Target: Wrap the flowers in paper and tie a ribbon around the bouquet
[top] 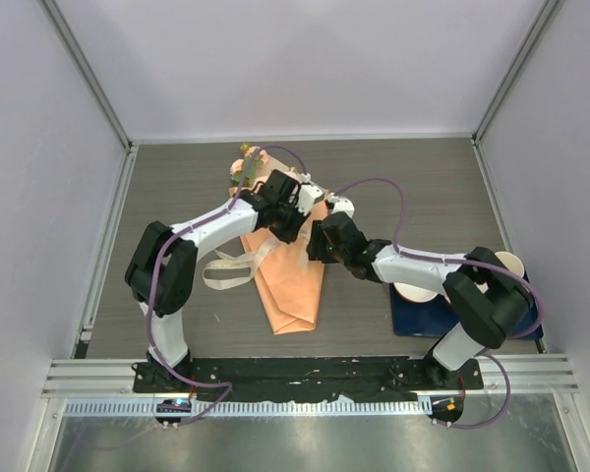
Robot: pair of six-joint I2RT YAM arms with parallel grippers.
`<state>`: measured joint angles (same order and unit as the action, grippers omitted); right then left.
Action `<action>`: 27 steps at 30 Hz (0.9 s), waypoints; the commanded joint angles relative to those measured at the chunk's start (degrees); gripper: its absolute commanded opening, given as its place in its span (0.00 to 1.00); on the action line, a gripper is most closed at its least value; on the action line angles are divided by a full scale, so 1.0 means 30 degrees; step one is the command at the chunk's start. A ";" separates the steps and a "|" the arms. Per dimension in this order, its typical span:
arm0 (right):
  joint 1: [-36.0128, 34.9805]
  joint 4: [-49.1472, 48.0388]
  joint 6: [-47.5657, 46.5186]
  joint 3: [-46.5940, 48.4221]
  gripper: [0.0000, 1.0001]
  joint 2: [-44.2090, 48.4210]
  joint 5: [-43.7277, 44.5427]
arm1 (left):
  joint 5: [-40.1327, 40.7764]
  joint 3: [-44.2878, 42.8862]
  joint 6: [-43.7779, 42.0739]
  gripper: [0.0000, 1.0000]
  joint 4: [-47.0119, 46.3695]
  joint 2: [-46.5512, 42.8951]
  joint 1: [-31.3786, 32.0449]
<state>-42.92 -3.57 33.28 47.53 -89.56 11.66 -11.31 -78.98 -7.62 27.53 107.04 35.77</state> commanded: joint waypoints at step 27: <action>-0.2186 0.1748 0.0159 0.3347 0.51 -0.3282 0.5487 | -0.1766 -0.1036 0.0927 0.00 -0.0182 0.0442 -0.0175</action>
<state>-48.10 0.97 32.99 58.15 -99.00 24.58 -12.99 -80.25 -4.93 27.79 109.47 33.89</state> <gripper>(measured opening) 0.518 0.012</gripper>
